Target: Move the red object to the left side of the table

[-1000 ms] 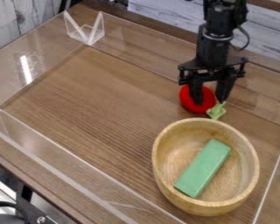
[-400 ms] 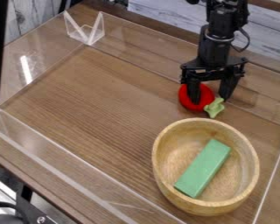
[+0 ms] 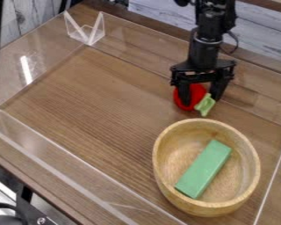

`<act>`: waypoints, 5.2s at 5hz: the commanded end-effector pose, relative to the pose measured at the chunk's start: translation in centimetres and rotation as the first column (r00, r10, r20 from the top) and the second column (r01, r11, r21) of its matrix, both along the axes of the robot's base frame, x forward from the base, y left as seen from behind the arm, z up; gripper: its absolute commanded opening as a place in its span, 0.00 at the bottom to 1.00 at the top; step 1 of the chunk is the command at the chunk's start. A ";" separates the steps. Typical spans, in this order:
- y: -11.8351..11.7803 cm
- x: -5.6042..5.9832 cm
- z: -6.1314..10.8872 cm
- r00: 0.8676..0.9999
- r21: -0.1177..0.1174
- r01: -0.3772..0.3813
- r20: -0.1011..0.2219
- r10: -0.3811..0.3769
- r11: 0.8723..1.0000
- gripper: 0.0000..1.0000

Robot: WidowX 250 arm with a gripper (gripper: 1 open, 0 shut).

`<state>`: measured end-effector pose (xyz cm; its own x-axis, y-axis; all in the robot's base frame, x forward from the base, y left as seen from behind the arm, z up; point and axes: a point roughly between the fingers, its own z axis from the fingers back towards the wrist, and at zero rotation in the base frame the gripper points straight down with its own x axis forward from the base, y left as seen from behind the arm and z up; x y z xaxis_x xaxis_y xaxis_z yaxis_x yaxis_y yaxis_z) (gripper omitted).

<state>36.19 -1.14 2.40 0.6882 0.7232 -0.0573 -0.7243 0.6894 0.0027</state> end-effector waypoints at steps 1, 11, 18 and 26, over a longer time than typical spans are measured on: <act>0.6 0.9 0.5 0.999 0.012 -0.024 0.047 0.023 1.000 0.00; -3.3 -3.2 11.2 0.989 -0.056 0.049 0.142 -0.041 0.997 0.00; -4.1 -0.9 10.3 0.998 0.060 0.038 0.052 -0.041 0.997 0.00; -2.7 -3.8 10.5 0.990 0.056 0.138 0.006 -0.138 0.989 0.00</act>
<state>32.16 -3.73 10.40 0.7758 0.6273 -0.0671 -0.6214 0.7782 0.0905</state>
